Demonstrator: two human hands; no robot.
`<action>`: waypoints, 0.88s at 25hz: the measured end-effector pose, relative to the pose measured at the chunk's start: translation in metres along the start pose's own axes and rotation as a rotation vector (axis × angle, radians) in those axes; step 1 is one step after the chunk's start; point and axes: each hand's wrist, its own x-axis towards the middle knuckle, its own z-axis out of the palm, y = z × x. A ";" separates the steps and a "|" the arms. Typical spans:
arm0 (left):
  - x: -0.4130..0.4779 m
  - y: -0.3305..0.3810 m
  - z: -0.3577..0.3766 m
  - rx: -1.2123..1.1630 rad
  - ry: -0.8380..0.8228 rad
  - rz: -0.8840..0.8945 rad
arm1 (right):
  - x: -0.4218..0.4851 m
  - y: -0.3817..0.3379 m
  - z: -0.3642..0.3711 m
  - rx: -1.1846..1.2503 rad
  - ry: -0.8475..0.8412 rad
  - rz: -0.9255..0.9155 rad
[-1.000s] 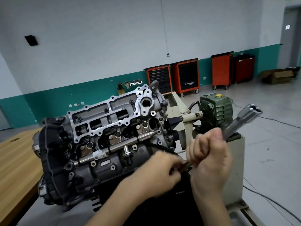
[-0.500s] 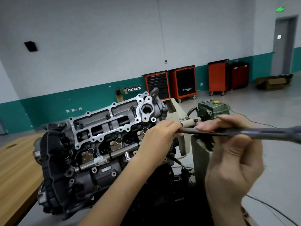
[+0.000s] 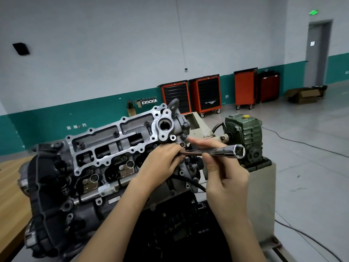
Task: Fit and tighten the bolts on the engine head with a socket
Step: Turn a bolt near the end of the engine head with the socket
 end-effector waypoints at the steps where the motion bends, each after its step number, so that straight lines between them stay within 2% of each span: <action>1: -0.001 -0.002 0.002 0.007 0.013 -0.001 | 0.000 0.001 0.000 -0.009 -0.009 -0.022; 4: -0.003 -0.003 0.002 0.002 0.038 -0.038 | 0.000 0.009 0.005 -0.012 -0.053 -0.062; 9: -0.001 -0.003 0.004 0.026 -0.023 -0.067 | -0.001 0.021 0.014 0.059 0.072 0.047; 15: -0.001 -0.003 0.008 0.056 -0.029 -0.060 | -0.009 0.020 0.010 -0.115 -0.098 -0.062; 20: -0.001 -0.003 0.008 0.045 -0.018 -0.064 | -0.006 0.019 0.009 -0.142 0.067 -0.055; 22: 0.000 -0.002 0.008 0.071 -0.061 -0.054 | -0.011 0.018 0.012 -0.173 0.025 -0.082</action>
